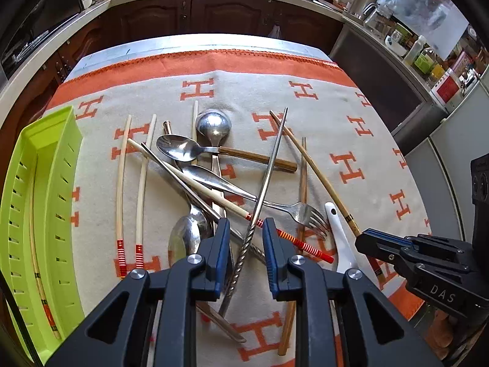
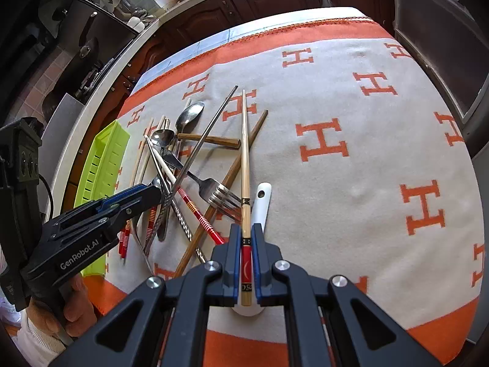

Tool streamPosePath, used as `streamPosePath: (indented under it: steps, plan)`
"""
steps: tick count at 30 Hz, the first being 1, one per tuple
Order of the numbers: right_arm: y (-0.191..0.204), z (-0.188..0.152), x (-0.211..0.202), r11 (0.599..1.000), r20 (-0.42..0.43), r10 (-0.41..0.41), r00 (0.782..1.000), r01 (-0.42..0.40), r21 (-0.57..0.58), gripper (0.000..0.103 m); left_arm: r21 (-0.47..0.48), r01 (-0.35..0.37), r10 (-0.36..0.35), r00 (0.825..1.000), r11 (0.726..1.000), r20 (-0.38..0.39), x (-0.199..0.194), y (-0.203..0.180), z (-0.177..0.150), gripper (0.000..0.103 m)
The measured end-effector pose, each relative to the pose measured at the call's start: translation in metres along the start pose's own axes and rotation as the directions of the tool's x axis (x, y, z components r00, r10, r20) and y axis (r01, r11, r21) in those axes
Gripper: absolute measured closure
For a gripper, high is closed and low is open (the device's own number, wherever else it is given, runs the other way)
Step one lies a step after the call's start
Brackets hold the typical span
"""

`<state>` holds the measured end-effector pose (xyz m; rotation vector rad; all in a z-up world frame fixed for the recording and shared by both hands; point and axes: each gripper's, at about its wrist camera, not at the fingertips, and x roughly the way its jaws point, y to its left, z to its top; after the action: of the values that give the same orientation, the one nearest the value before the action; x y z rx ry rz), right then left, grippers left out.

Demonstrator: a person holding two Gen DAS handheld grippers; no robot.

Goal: Organize utensils
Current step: 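Lift the metal chopstick with the left tool while the right tool carries its chopstick toward the tray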

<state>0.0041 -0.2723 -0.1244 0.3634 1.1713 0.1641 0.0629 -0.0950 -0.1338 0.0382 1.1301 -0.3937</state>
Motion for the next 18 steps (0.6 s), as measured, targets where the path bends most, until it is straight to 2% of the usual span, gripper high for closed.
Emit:
streamPosePath:
  steps: [4, 9, 14, 18]
  plan:
    - [-0.002, 0.0, 0.002, 1.0, -0.004, 0.003, 1.0, -0.003, 0.005, 0.097, 0.04, -0.014, 0.014, 1.0, 0.999, -0.006, 0.008, -0.001, 0.0, 0.084]
    - [-0.004, 0.001, 0.005, 1.0, -0.008, 0.001, 1.0, -0.001, 0.01, 0.097, 0.037, -0.029, 0.029, 1.0, 0.999, 0.009, 0.013, 0.002, 0.002, 0.084]
    - [-0.005, 0.0, 0.009, 1.0, -0.019, 0.003, 1.0, -0.003, 0.012, 0.097, 0.057, -0.014, 0.012, 0.999, 0.998, 0.041, 0.015, -0.001, 0.01, 0.084]
    - [-0.007, 0.001, 0.012, 1.0, -0.024, 0.003, 1.0, -0.002, 0.016, 0.097, 0.082, -0.017, 0.015, 0.999, 0.996, 0.028, 0.024, -0.006, 0.013, 0.085]
